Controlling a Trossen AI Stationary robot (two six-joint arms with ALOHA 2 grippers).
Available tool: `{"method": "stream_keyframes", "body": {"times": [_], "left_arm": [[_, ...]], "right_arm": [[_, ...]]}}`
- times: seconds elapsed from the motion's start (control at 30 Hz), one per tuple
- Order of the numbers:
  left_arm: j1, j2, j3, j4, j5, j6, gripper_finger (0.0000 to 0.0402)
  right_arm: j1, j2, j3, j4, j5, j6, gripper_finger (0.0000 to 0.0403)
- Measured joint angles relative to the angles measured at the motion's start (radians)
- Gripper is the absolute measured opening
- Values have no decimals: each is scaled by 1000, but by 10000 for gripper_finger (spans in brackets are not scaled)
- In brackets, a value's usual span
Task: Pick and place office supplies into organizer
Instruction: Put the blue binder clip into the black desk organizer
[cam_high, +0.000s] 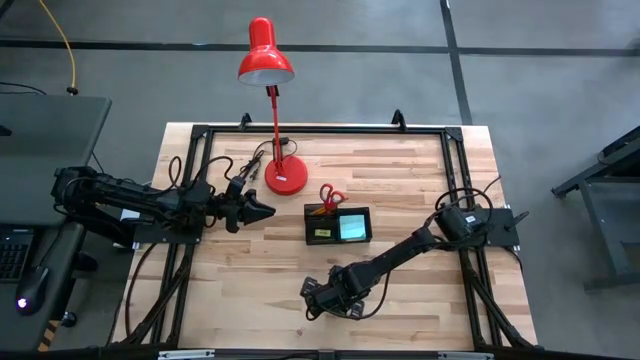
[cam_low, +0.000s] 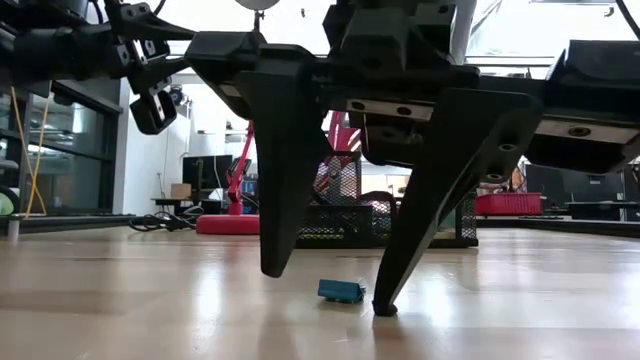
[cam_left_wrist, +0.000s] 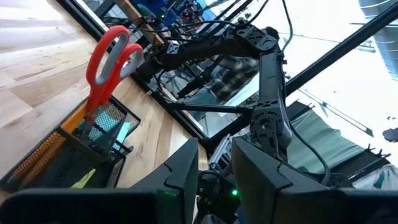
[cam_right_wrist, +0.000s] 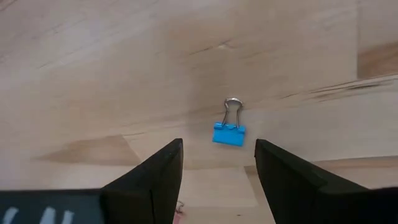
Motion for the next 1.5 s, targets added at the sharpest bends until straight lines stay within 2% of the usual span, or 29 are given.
{"method": "stream_keyframes", "body": {"times": [0.33,0.6,1.03,1.17,1.3,1.43,1.5], "left_arm": [[0,0,0,-4,0,0,88],[0,0,0,-5,26,0,88],[0,0,0,-5,34,0,88],[0,0,0,-5,34,19,88],[0,0,0,-6,38,49,88],[0,0,0,-4,44,49,88],[0,0,0,-4,44,49,88]], "right_arm": [[-7,1,2,-59,-3,-1,187],[-31,1,1,-81,36,-30,134],[-17,3,-1,-82,23,-31,74],[-6,30,-1,-57,16,-31,58],[1,61,1,45,12,-53,40],[2,64,1,42,8,-76,8],[2,63,1,33,13,-79,6]]}}
